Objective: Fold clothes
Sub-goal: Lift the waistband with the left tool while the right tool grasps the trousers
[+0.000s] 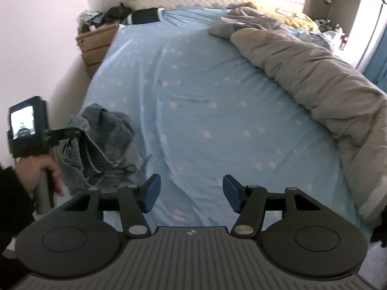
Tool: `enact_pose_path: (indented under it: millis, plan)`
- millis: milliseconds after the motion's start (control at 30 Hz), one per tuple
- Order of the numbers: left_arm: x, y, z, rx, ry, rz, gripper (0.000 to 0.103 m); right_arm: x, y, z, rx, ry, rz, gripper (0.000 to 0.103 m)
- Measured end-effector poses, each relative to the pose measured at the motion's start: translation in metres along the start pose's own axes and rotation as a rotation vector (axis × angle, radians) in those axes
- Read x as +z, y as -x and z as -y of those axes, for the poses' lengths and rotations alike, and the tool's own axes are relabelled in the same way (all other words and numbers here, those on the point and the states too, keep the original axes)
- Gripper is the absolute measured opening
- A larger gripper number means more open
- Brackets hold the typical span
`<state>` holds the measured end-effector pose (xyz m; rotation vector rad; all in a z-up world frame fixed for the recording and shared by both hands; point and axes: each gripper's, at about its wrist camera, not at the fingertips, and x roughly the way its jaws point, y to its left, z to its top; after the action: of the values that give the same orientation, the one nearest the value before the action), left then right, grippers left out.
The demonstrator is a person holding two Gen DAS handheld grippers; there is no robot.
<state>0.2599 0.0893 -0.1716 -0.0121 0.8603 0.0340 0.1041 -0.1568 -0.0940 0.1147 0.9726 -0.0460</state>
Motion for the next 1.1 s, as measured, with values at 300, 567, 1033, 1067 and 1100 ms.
enact_pose_path:
  millis: [300, 567, 1033, 1067, 1100]
  plan:
    - [-0.013, 0.091, -0.072, -0.051, 0.147, 0.06, 0.003, 0.012, -0.039, -0.081, 0.252, 0.35, 0.018, 0.053]
    - [-0.013, 0.134, -0.096, -0.13, 0.2, 0.109, 0.003, 0.023, -0.083, -0.173, 0.392, 0.743, 0.038, 0.047]
    - [-0.002, 0.168, -0.111, -0.206, 0.204, 0.152, 0.003, -0.021, -0.167, -0.134, 0.273, 0.666, -0.177, 0.047]
    - [-0.001, 0.169, -0.112, -0.207, 0.201, 0.153, 0.003, -0.024, -0.171, -0.128, 0.263, 0.651, -0.184, 0.047]
    - [0.001, 0.17, -0.112, -0.21, 0.198, 0.154, 0.003, -0.027, -0.175, -0.122, 0.251, 0.635, -0.185, 0.047]
